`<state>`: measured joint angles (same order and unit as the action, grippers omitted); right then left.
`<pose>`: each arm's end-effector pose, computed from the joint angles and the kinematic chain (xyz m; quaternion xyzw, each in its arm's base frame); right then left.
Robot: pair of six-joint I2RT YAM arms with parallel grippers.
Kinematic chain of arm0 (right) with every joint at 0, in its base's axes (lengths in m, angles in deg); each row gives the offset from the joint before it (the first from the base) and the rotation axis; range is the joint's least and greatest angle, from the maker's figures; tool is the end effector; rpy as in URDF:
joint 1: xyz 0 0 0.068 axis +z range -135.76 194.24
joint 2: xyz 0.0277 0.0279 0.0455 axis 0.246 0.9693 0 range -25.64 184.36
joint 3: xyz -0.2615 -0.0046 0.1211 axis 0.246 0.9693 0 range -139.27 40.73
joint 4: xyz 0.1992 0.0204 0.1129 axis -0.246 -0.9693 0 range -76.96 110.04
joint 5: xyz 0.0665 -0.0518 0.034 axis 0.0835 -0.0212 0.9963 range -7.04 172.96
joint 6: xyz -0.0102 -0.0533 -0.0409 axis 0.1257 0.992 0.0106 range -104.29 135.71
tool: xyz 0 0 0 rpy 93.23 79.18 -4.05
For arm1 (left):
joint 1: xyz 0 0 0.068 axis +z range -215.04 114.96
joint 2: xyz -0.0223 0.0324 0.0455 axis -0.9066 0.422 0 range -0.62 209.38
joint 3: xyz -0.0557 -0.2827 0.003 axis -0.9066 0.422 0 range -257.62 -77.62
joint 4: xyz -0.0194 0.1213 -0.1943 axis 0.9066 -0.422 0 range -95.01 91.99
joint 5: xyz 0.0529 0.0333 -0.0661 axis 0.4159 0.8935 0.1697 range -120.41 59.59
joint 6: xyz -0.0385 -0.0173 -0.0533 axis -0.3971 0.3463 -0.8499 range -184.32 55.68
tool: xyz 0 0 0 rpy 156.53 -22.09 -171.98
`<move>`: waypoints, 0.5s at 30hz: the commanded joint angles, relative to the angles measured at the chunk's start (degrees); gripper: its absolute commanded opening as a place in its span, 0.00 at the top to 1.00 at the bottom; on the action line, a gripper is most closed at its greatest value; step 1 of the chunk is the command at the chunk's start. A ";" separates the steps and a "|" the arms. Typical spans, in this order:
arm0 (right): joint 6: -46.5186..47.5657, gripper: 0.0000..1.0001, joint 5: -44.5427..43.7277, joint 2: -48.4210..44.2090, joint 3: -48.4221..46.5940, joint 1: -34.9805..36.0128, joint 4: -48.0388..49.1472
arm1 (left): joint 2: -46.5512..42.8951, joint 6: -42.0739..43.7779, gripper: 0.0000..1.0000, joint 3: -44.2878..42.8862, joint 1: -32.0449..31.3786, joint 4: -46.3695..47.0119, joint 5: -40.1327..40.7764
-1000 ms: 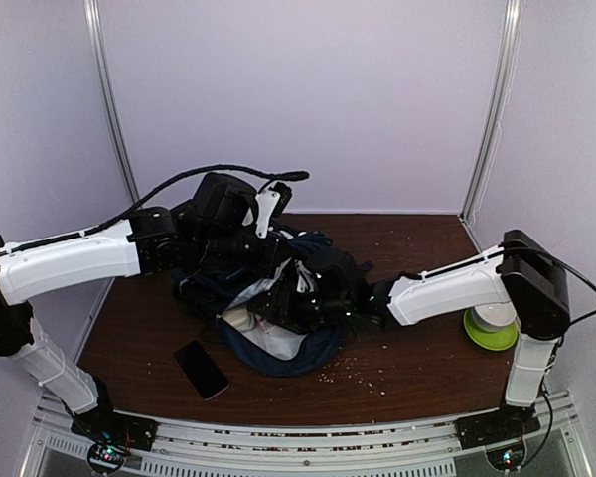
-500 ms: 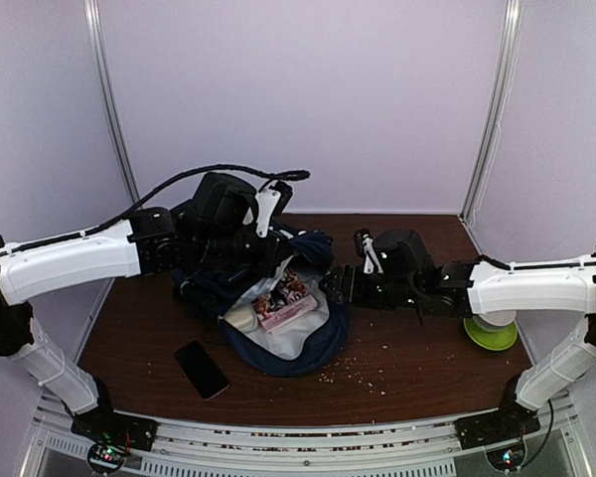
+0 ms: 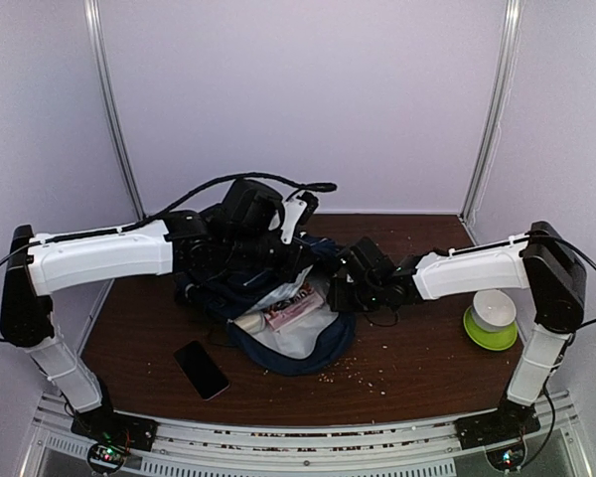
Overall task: Pack the student bag
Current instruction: Adjust the student bag at the center of the board.
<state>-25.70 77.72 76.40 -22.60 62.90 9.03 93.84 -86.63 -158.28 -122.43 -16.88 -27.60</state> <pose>0.2439 0.2697 0.2043 -0.0436 0.9370 0.2131 0.2735 0.2011 -0.3096 0.3311 0.2532 0.8399 -0.2908 0.3819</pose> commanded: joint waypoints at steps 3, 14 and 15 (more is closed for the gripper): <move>-3.42 0.73 -1.87 -0.44 3.77 -7.00 0.03 | 7.77 1.30 1.00 -8.62 0.52 9.71 -11.97; -11.76 1.00 -1.95 -10.78 20.92 -9.47 7.04 | 22.11 2.30 1.00 -26.93 0.43 6.49 -14.93; -12.89 1.00 -1.70 -11.61 22.41 -9.39 8.54 | 23.81 2.60 1.00 -28.88 0.43 5.69 -14.99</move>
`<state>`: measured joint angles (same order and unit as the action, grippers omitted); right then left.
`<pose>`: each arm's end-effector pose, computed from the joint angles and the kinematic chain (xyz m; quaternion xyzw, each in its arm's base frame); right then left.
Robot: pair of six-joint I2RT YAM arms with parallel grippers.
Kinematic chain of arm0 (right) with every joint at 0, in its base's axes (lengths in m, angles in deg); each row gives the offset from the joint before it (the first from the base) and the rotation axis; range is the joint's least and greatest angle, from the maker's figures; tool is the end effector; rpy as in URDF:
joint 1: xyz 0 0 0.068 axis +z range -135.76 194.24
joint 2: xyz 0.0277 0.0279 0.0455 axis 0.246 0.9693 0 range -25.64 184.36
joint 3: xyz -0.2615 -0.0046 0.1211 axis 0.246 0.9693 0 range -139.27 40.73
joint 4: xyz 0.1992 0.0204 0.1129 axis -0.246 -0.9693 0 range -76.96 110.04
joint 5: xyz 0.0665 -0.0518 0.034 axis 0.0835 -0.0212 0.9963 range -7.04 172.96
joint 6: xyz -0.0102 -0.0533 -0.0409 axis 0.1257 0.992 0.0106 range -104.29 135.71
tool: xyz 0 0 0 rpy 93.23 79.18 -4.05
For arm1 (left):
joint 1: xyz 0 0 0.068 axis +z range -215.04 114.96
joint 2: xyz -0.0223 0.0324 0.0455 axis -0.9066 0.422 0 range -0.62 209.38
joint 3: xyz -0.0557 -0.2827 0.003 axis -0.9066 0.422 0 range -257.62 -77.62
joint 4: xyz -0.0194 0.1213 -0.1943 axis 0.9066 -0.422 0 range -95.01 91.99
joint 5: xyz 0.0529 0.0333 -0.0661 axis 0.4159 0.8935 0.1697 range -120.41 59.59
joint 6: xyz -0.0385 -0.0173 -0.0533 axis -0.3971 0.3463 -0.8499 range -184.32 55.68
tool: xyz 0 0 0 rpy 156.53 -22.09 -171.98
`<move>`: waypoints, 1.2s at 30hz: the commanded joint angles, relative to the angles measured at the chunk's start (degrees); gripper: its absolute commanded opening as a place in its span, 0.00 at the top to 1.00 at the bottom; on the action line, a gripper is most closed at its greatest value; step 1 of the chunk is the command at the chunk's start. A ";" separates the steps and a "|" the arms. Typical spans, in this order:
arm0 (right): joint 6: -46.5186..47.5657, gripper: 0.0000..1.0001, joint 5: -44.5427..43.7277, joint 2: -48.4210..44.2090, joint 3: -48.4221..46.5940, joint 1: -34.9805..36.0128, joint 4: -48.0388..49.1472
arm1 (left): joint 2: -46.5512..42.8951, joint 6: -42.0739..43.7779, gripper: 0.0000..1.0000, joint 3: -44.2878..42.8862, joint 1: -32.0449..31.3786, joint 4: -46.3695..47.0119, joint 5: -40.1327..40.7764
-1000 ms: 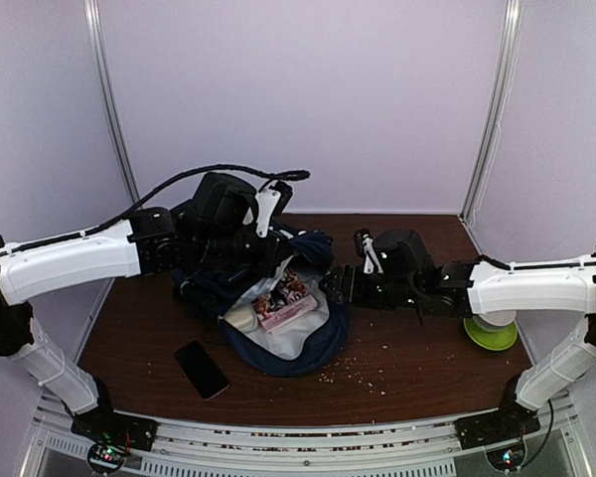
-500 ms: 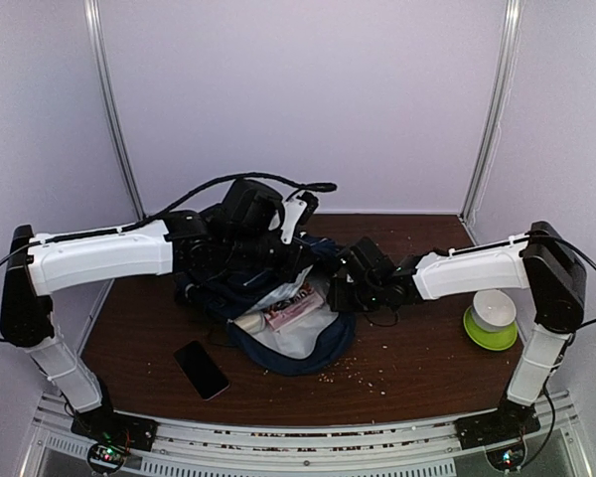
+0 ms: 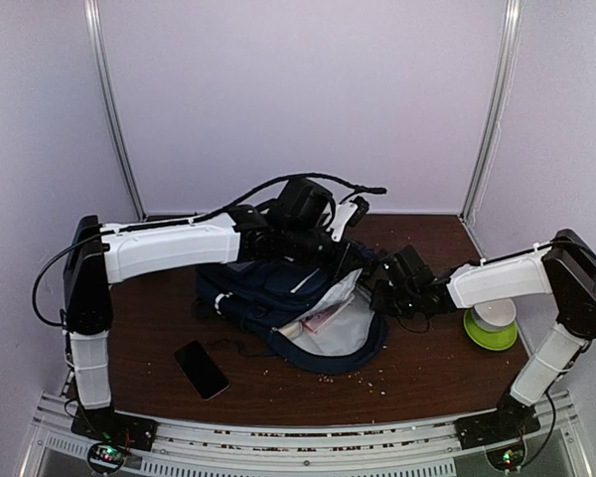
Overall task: Pack the student bag
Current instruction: Adjust the student bag at the center of the board.
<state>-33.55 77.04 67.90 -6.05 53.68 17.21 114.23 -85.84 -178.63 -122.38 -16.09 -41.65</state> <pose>0.2420 0.1918 0.1827 0.0980 0.9322 0.2065 0.2805 0.2419 -0.3973 0.3078 0.3129 0.8133 -0.3730 0.3188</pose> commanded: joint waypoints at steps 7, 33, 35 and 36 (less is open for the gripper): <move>-4.46 0.94 2.10 -1.19 5.68 -0.15 3.63 | 2.86 2.74 1.00 -6.89 0.52 3.33 6.95; 0.03 0.32 6.41 -8.82 1.17 2.77 -1.60 | -27.90 -12.49 0.02 22.41 6.30 -10.88 24.94; 1.04 0.29 5.24 -12.58 2.06 3.61 -4.51 | -34.08 -17.63 0.02 27.37 4.79 -15.80 29.57; 1.63 0.28 4.26 -14.37 2.13 4.07 -6.95 | -37.39 -20.51 0.02 31.12 4.29 -17.30 31.32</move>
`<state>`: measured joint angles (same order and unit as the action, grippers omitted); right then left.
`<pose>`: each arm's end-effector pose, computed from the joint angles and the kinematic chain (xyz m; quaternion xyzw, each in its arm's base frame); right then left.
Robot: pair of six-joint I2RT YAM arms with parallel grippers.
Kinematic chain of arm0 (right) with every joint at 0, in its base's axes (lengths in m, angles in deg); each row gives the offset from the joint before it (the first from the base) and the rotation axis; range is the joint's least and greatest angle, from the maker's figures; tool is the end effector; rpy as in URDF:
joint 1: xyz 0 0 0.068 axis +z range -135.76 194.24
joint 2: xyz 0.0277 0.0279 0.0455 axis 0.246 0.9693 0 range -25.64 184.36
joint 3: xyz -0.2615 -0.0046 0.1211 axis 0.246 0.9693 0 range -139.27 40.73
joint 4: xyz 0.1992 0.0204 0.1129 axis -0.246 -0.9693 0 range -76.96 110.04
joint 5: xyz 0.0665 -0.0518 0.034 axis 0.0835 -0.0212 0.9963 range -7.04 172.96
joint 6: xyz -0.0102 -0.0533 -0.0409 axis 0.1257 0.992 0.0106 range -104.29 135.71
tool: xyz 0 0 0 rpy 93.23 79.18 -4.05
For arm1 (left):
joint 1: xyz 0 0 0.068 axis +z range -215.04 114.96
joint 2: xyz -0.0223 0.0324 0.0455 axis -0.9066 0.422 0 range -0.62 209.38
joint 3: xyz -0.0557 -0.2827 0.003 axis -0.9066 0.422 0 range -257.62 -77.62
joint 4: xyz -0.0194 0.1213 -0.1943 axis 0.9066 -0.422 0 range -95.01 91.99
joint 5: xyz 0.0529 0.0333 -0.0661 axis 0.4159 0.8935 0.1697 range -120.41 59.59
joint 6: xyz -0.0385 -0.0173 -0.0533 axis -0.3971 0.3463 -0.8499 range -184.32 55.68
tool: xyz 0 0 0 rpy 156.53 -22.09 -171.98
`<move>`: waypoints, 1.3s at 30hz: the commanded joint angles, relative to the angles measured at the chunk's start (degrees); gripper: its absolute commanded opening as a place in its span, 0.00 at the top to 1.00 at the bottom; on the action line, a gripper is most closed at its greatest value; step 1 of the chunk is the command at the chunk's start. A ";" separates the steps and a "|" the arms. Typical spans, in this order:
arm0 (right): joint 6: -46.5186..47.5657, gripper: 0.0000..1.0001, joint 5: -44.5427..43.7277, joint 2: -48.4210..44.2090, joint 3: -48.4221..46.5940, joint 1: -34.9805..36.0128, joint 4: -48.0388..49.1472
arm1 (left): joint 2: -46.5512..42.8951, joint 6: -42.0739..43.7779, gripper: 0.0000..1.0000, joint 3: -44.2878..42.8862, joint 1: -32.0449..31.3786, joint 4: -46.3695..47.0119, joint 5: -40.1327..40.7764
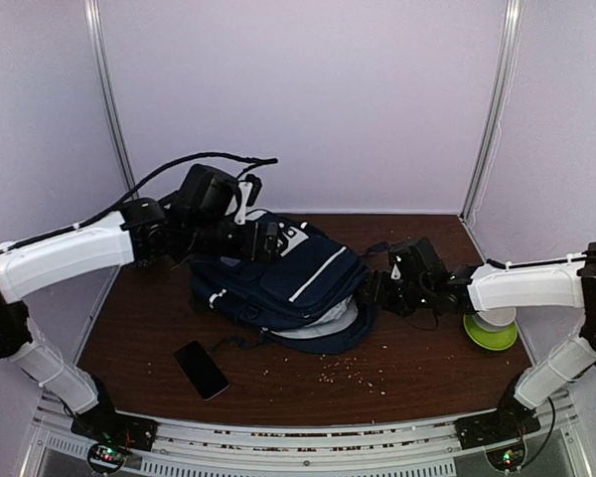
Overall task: Pack the student bag
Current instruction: Adjust the student bag at the center of the board, then pick up the personal item from the center of the board.
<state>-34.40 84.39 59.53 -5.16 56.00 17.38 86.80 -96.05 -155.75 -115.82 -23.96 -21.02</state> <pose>0.2179 0.1965 0.2194 0.0614 0.9112 0.3006 0.2750 0.2153 -0.2499 0.3444 0.1094 0.8790 -0.2476 0.3925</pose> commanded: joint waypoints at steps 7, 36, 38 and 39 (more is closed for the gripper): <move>4.45 0.26 -12.59 -21.02 2.80 11.36 -18.31 | -36.04 -30.19 0.02 37.49 -2.39 -11.22 15.27; 10.01 0.32 4.99 12.06 -25.44 26.05 -7.43 | -19.76 -54.09 0.02 42.14 12.11 -15.16 -3.65; 9.95 0.32 4.19 11.14 -24.08 25.94 -7.32 | -15.83 -53.66 0.02 40.03 11.91 -15.52 -4.89; 9.94 0.32 3.92 10.60 -23.37 25.97 -7.33 | -13.98 -53.31 0.02 38.61 11.67 -16.06 -5.38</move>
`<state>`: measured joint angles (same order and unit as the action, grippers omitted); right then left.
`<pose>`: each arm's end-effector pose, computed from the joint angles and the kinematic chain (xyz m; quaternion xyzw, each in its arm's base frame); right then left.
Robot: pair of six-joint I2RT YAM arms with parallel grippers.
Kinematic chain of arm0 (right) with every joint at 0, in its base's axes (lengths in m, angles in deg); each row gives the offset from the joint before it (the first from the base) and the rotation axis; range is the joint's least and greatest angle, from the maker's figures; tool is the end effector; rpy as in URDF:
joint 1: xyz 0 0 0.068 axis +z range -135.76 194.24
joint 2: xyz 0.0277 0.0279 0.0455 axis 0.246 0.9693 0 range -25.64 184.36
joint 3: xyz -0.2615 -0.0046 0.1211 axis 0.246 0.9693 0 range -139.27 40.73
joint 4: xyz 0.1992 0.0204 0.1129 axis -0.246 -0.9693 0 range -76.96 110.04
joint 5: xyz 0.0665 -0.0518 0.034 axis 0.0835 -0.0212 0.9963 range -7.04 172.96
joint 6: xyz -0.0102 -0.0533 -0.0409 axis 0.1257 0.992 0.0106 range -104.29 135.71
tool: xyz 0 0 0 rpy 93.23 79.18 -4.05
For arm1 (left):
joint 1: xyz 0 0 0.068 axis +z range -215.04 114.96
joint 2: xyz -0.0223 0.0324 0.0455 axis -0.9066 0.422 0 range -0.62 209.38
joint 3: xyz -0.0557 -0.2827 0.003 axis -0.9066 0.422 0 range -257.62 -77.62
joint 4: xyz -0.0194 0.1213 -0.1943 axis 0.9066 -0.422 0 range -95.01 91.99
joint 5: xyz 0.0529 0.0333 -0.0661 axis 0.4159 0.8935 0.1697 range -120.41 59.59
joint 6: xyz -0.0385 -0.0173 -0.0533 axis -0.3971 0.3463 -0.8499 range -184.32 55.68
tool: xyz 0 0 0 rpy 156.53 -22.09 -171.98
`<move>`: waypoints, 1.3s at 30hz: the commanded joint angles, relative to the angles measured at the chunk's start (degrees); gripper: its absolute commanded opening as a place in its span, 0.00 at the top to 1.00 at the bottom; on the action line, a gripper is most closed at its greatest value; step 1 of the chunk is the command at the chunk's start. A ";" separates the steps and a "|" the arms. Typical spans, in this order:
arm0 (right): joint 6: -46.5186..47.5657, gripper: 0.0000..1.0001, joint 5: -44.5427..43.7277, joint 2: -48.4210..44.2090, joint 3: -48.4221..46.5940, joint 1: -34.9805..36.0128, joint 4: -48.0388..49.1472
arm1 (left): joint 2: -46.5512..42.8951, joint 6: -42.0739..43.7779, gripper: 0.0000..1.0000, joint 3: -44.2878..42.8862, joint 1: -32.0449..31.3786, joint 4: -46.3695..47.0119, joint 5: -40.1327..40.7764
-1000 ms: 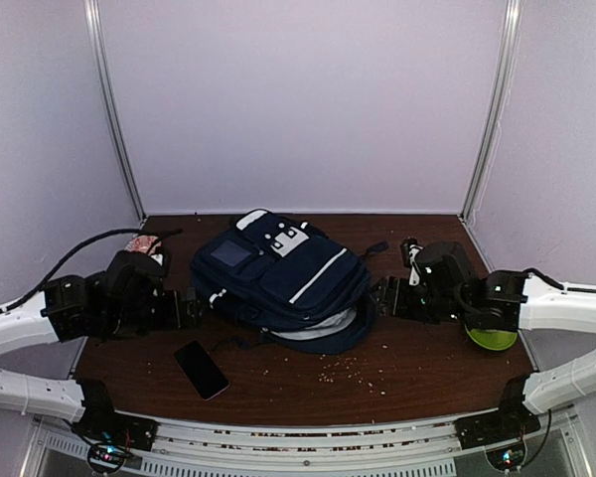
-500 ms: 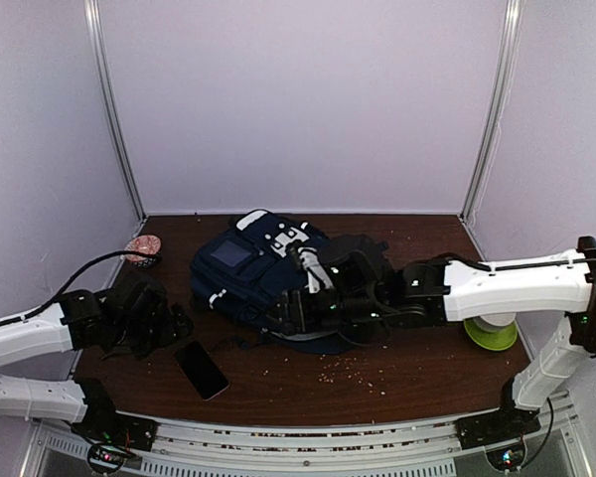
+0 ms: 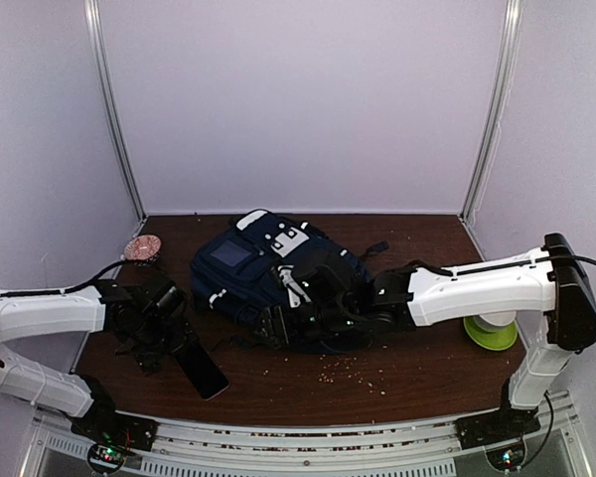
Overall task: Pack the student bag
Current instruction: Pick up the personal item from the center of the board.
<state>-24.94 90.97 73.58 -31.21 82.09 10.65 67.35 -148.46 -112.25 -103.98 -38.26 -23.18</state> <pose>0.1372 0.3572 0.2700 -0.2401 0.8591 0.3998 0.2109 0.1291 -0.0956 0.1841 -0.3879 0.9085 -0.0955 0.1227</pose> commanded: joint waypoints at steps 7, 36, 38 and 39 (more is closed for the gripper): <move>0.48 0.32 -4.78 -8.00 6.95 -0.22 -0.59 | 11.75 -3.23 0.02 -10.37 -2.16 -5.60 -2.57; 0.89 0.31 -6.84 -14.47 10.30 -0.53 -2.92 | 18.41 -4.90 0.13 -8.63 -2.24 -0.36 -5.07; 0.83 0.32 -7.02 -14.64 10.41 -0.48 -2.95 | 18.32 -5.36 0.16 -8.08 -2.20 -0.24 -4.65; 0.83 0.31 -7.02 -14.72 10.49 -0.47 -2.92 | 18.32 -5.48 0.17 -7.82 -2.19 -0.20 -4.52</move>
<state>-24.52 85.57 60.75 -21.53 81.81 8.51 85.10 -152.77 -121.74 -105.99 -40.09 -27.90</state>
